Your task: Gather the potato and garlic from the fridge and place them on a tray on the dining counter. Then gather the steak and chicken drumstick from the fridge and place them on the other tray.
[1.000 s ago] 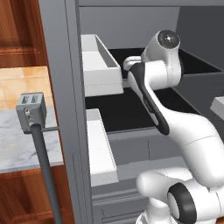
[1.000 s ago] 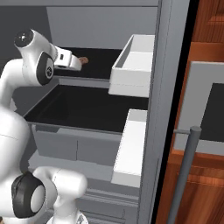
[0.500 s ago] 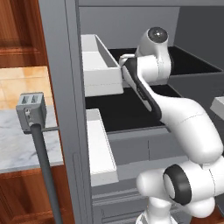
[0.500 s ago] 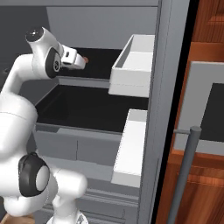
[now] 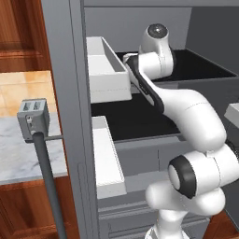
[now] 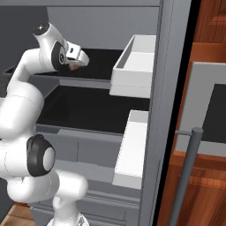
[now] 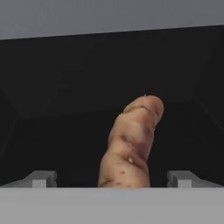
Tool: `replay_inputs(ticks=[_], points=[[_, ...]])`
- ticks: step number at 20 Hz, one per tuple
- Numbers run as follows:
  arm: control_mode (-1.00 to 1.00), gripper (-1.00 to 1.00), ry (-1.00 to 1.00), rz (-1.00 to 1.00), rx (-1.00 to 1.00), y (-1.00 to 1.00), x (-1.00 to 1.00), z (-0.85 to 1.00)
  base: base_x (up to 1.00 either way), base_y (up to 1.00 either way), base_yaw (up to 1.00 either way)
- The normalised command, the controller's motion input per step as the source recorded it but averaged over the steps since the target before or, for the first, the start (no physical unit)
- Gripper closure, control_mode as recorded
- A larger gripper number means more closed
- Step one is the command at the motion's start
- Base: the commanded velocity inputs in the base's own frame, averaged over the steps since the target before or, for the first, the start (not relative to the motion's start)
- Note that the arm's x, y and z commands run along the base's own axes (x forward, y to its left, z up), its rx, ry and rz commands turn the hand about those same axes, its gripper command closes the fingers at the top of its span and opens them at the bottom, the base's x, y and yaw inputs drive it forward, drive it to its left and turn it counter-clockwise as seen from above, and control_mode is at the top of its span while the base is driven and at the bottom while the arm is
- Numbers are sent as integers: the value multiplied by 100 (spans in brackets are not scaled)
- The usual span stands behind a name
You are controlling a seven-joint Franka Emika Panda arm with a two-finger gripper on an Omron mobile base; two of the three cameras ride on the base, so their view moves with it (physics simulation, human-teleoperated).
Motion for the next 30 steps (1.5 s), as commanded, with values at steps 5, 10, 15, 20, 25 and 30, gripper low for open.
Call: replay_inputs(ticks=[5,10,15,20,25,30], points=[[-100,-100,1,0,0,-14,14,-9,0,0,0],[-100,-100,0,-3,0,-19,0,-51,0,0,0],[-100,-100,0,-1,0,-10,23,-38,0,0,0],[-100,100,0,0,0,0,5,-27,0,0,0],[-100,100,0,0,0,0,0,-3,0,0,0],[-100,100,6,0,0,-2,0,-72,0,0,0]])
